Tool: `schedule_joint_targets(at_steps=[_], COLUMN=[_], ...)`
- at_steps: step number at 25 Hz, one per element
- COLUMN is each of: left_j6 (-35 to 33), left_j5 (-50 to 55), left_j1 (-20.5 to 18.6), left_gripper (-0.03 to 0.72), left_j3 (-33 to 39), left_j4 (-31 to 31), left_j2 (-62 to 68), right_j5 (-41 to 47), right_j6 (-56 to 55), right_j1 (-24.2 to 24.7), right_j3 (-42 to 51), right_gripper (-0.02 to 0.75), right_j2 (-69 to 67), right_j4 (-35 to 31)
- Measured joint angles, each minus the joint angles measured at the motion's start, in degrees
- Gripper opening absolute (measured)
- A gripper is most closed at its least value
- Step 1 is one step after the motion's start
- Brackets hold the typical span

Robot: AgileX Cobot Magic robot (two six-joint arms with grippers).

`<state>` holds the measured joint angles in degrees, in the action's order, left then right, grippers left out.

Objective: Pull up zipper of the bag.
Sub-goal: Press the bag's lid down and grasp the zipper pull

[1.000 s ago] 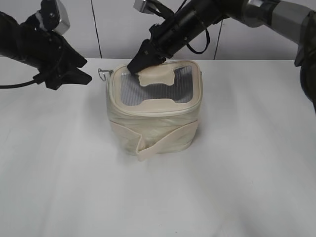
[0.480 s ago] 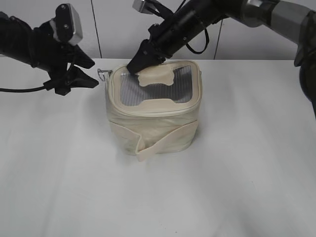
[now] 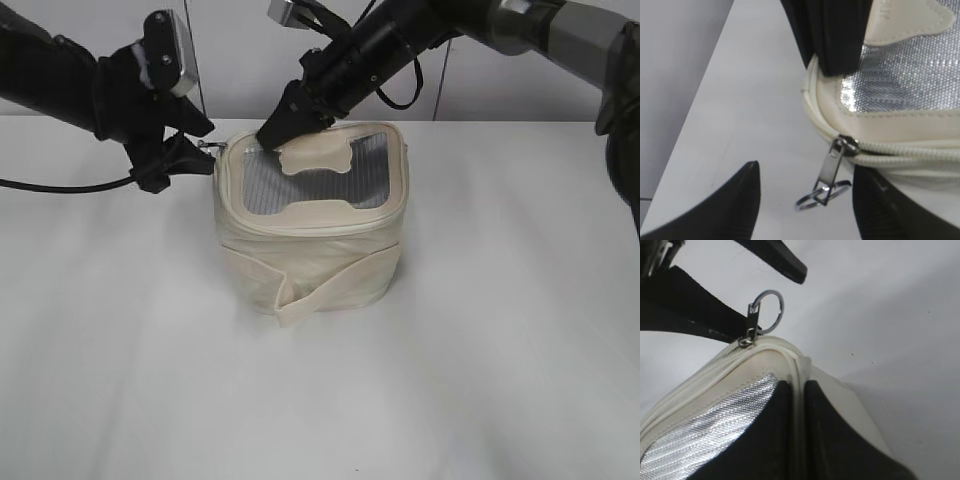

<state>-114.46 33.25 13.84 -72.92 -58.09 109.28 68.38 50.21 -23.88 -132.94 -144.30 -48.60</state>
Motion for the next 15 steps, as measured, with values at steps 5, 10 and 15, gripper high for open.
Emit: schedule_joint_targets(at_steps=[5,10,15], left_j6=[0.0,0.0,2.3], left_j5=[-0.5,-0.3,0.9], left_j1=[0.0,0.0,0.0], left_gripper=[0.313,0.047,-0.005], left_j3=[-0.1,-0.1,-0.1], left_j4=[0.0,0.8,4.5], left_j2=[1.9,2.0,1.8], right_j5=[0.0,0.0,0.0], right_j6=[0.0,-0.1,-0.1], right_j1=[0.0,0.0,0.0], right_j3=[0.0,0.0,0.0], right_gripper=[0.060,0.060,0.060], right_j2=[0.0,0.0,0.0], right_j4=[0.1,0.1,0.1])
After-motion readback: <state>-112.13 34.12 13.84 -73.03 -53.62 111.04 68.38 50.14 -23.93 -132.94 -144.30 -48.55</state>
